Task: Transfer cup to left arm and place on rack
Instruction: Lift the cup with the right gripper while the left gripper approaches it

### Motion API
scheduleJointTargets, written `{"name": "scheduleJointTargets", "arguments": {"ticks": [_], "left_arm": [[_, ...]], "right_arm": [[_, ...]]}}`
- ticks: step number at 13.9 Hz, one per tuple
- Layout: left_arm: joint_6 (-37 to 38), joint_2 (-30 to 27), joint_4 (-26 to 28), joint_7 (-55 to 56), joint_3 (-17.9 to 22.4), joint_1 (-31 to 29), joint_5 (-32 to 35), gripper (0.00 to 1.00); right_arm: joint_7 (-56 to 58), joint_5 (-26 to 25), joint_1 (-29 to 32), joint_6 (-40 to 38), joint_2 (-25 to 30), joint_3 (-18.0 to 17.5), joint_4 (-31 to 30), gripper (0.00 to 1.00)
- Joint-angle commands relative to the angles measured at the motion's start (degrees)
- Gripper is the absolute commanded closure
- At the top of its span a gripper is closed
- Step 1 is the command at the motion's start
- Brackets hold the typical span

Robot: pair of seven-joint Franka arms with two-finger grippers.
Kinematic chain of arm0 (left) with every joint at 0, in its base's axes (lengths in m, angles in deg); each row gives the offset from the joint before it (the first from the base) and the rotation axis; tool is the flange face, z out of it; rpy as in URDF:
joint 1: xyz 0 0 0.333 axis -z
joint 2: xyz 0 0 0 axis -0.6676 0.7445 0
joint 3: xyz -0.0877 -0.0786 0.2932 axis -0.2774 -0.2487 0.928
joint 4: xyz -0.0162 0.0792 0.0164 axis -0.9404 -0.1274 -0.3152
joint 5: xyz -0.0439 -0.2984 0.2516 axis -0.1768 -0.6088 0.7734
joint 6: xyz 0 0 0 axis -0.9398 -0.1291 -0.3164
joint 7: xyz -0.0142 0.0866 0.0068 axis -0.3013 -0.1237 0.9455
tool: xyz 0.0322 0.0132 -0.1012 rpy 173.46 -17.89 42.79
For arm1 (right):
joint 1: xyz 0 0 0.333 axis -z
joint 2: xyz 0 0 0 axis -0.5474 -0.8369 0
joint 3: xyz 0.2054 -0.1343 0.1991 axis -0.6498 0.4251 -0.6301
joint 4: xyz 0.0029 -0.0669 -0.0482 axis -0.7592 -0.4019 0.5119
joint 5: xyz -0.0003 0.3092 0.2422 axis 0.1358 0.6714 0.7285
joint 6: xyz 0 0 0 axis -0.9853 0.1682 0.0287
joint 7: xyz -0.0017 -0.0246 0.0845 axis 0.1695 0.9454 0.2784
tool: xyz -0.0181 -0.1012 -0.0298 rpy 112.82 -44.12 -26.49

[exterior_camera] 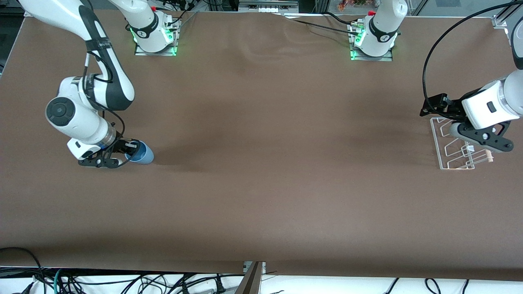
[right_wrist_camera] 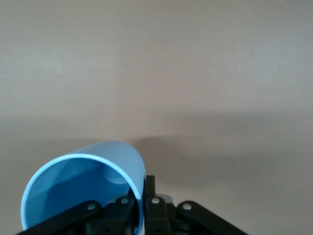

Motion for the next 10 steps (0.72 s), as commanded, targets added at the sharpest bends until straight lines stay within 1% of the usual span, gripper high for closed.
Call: {"name": "scheduleJointTargets", "arguments": {"ticks": [1, 2, 5, 6, 7, 8, 10], "left_arm": [[-0.71, 0.07, 0.69, -16.03, -0.1, -0.73, -3.86, 0.0], [-0.71, 0.08, 0.7, -20.88, -0.19, -0.73, -4.92, 0.0], [-2.81, 0.25, 0.69, -30.04, -0.98, -0.82, -13.6, 0.0], [-3.6, 0.51, 0.7, -32.59, -1.68, -0.73, -15.2, 0.0], [-4.56, 0.86, 0.7, -34.53, -2.9, -0.82, -15.47, 0.0], [-5.88, 0.95, 0.7, -37.33, -3.87, -0.82, -15.56, 0.0], [-7.9, 1.57, 0.78, -43.84, -5.8, -0.82, -17.75, 0.0]], "right_arm": [[-0.64, 1.18, -3.22, -8.63, -1.11, 0.18, 8.93, 1.0], [-0.64, 2.93, -3.66, -9.17, -1.29, 0.1, 10.17, 1.0], [-0.64, 14.86, -6.64, -9.17, -2.7, 0.18, 14.65, 1.0], [-0.55, 17.51, -7.7, -9.09, -3.22, 0.1, 15.27, 1.0], [-0.99, 19.1, -9.19, -8.56, -4.19, 0.1, 15.36, 1.0], [-1.34, 21.73, -10.94, -7.77, -5.33, 0.1, 16.5, 1.0], [-1.34, 30.76, -13.59, -6.45, -8.4, 0.1, 20.18, 1.0]]}}
